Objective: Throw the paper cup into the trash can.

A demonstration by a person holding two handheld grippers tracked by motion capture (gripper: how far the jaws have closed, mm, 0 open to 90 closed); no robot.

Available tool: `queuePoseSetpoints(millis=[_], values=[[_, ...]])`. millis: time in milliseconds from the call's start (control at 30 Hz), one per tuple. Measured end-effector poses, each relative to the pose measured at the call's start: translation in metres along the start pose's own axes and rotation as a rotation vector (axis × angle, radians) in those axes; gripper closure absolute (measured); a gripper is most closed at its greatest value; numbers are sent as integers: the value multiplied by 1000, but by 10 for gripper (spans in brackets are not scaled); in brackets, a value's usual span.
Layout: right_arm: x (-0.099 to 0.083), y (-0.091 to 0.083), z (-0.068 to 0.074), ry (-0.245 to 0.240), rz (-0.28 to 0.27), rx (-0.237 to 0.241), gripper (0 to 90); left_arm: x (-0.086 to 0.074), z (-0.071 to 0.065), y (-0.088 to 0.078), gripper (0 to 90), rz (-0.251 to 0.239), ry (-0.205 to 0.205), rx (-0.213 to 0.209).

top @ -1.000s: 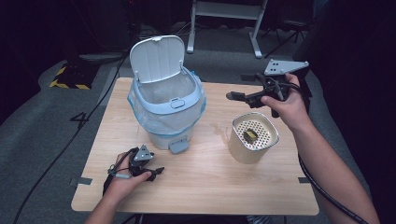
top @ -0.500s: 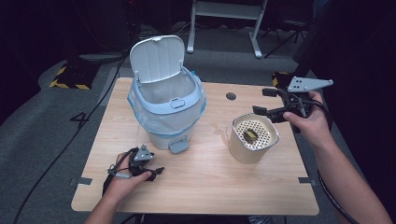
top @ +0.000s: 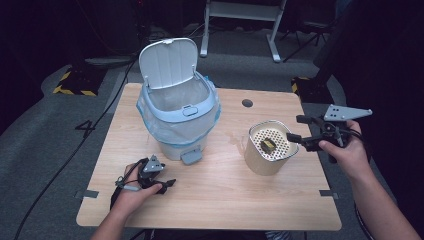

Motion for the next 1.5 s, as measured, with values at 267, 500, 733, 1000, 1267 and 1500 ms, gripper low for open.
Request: queuePoseSetpoints(millis=[267, 500, 733, 1000, 1267, 1500], values=[[-50, -15, -5, 47, 38, -27, 206, 0, 0, 0, 279, 0, 1, 2], [-89, -21, -12, 104, 58, -55, 206, 0, 0, 0, 279, 0, 0, 2], [-135, -11, -19, 148, 112, -79, 201, 0, 0, 0, 279, 2, -4, 7], [-179, 8, -21, 188, 183, -82, 201, 0, -1, 0, 279, 5, -33, 32], [-217, 25, -22, 174, 238, -116, 185, 0, -2, 0, 278, 6, -38, 37], [-223, 31, -20, 119, 233, -156, 160, -1, -3, -1, 278, 7, -43, 44]])
Point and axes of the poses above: each handheld gripper's, and its own axes: y roughly forward along the jaws, x roughly out of its top, z roughly to its left, the point moved 7 cm from there along y, roughly forward along the jaws, and after that the axes turned 10 degrees about y, right-handed, at the moved point
